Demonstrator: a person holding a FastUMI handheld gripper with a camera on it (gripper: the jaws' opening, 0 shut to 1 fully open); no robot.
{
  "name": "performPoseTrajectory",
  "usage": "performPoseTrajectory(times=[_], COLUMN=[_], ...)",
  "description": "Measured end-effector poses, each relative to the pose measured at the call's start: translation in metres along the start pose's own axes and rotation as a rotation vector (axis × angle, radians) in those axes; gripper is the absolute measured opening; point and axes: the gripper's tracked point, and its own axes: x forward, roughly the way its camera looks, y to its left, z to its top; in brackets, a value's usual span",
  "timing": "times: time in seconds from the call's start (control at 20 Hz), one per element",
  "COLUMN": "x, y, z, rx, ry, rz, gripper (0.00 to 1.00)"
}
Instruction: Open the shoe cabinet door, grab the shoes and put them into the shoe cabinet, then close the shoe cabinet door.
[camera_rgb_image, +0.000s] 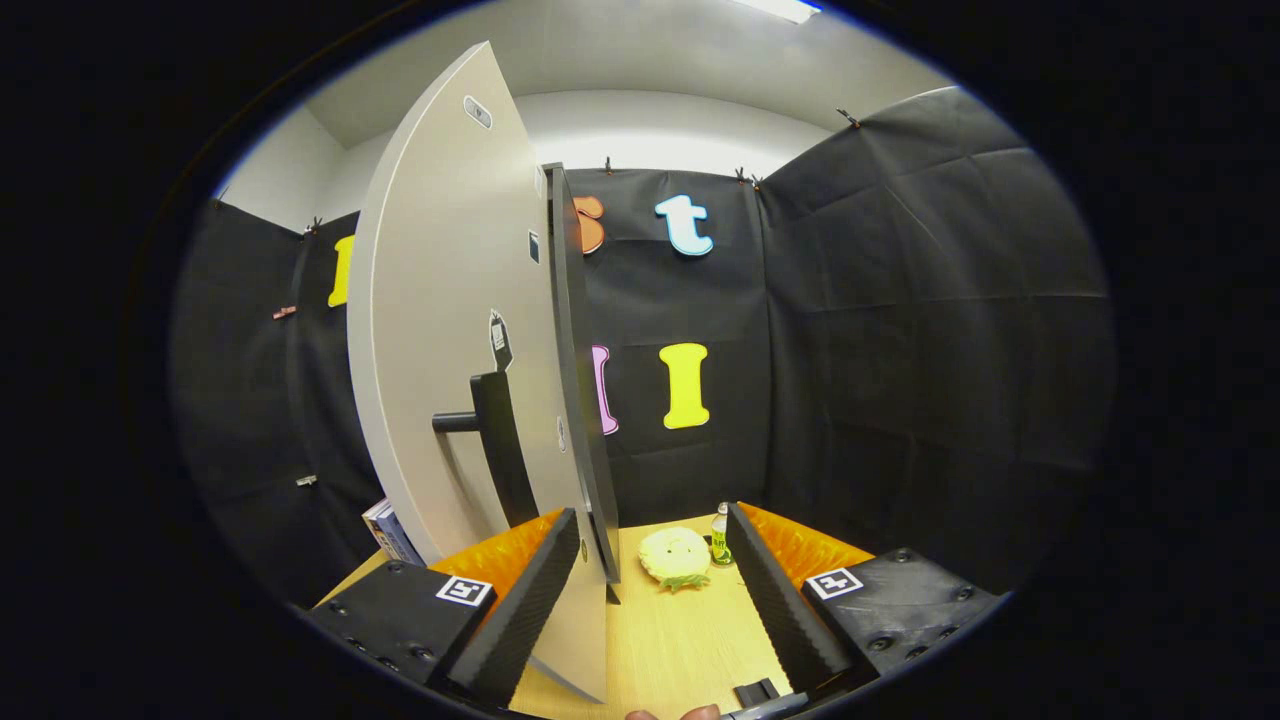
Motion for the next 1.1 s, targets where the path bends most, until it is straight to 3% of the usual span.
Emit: performPoseTrajectory(times=[0.4, 1.1], x=[-0.005, 0.022], y=[0.04, 0.178], z=[-0.007, -0.033], rx=[-0.013, -0.03], ry=[-0.003, 0.015], rz=[-0.012, 0.07], gripper=[0.98, 0.98])
